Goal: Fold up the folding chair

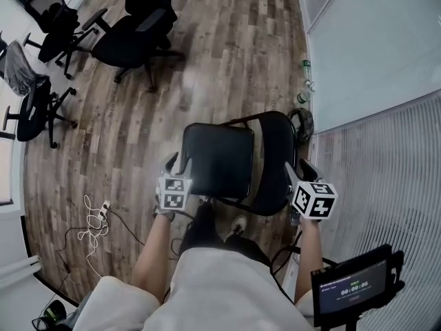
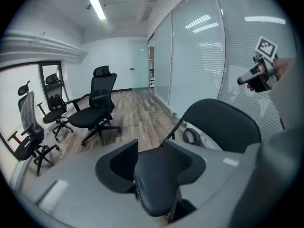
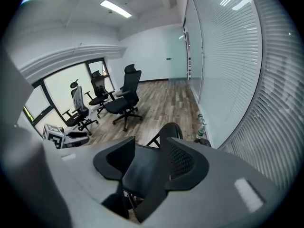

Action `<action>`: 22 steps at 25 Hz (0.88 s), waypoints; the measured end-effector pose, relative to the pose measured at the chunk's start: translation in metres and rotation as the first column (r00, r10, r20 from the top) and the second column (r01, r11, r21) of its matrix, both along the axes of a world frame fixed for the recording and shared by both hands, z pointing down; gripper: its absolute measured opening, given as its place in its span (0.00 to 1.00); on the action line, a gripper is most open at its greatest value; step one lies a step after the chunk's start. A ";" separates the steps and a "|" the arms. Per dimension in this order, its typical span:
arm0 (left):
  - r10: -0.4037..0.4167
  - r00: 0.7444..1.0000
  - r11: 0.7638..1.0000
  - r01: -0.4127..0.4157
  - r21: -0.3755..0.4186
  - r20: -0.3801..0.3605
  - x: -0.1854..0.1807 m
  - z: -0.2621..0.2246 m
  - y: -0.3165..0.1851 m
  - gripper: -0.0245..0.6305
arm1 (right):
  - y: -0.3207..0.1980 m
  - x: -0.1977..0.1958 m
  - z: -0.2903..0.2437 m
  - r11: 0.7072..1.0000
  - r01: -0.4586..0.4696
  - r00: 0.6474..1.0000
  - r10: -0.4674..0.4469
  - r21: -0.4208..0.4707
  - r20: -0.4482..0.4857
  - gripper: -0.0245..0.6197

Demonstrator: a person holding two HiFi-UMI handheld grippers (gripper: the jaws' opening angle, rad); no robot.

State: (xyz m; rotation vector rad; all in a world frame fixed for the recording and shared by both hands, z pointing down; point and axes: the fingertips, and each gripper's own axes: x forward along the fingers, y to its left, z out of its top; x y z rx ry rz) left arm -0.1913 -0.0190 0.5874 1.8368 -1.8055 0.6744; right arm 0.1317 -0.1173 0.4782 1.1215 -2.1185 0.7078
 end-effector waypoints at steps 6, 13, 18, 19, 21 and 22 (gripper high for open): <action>0.031 0.995 0.996 -0.039 -0.082 -0.094 0.000 0.051 0.001 0.28 | -0.009 0.016 0.031 0.996 -0.031 0.998 0.026 -0.084 -0.058 0.39; -0.063 0.966 0.981 0.014 -0.191 -0.251 -0.006 0.116 0.009 0.28 | 0.001 0.040 0.069 0.982 -0.050 0.991 0.026 -0.185 -0.128 0.40; -0.115 0.948 0.952 0.020 -0.305 -0.297 -0.007 0.167 0.037 0.29 | 0.009 0.052 0.086 0.967 -0.075 0.986 0.035 -0.242 -0.164 0.41; -0.127 0.944 0.947 0.024 -0.321 -0.304 -0.009 0.178 0.041 0.29 | 0.009 0.055 0.088 0.964 -0.080 0.984 0.036 -0.254 -0.175 0.41; -0.140 0.940 0.935 0.022 -0.354 -0.311 -0.011 0.195 0.049 0.29 | 0.009 0.061 0.091 0.959 -0.095 0.980 0.043 -0.267 -0.194 0.41; -0.138 0.940 0.930 0.014 -0.368 -0.313 -0.011 0.203 0.052 0.30 | 0.009 0.063 0.092 0.957 -0.099 0.979 0.045 -0.271 -0.200 0.41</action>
